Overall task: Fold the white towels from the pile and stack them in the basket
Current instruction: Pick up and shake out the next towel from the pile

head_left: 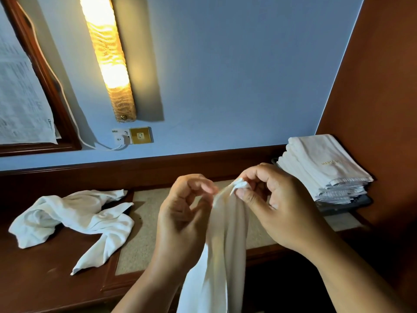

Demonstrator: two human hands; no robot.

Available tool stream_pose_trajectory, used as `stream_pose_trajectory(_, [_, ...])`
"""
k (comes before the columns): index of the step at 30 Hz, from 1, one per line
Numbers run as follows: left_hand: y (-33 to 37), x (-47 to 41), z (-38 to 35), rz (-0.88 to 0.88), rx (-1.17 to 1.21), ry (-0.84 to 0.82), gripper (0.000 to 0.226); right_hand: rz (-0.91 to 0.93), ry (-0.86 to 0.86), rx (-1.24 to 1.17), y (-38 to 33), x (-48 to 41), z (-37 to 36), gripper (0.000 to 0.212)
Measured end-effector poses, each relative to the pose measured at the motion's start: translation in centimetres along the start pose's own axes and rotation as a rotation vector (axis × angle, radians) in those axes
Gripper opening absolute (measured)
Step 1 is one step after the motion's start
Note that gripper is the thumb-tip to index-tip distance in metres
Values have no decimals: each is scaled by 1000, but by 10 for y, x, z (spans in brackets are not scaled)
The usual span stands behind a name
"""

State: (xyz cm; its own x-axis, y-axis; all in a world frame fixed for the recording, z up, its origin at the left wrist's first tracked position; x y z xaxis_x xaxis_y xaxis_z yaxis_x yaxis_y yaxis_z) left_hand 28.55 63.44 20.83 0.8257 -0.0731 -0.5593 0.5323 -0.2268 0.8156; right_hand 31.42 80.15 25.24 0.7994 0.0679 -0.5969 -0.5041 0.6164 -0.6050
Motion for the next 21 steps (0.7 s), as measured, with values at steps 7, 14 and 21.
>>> stream_pose_trajectory(7, [-11,20,-16,-8,-498,-20,25,84,8,108,-6,-5,-11,8])
stream_pose_trajectory(14, [-52,25,4,-35,-642,12,16,145,-336,380,10,-1,-43,10])
stream_pose_trajectory(21, [-199,76,77,461,-911,-58,24,157,-47,376,41,-8,-23,23])
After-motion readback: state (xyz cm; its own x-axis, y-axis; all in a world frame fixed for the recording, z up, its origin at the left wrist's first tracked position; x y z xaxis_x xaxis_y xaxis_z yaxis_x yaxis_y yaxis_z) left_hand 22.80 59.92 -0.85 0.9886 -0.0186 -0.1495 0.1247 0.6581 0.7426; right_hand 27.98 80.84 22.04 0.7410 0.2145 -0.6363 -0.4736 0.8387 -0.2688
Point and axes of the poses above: each hand's wrist, its own x-axis away from the middle knuckle, its own z-axis out of the back of the hand, y = z × x, the point moved 9 cm from there along -x, towards the middle knuckle
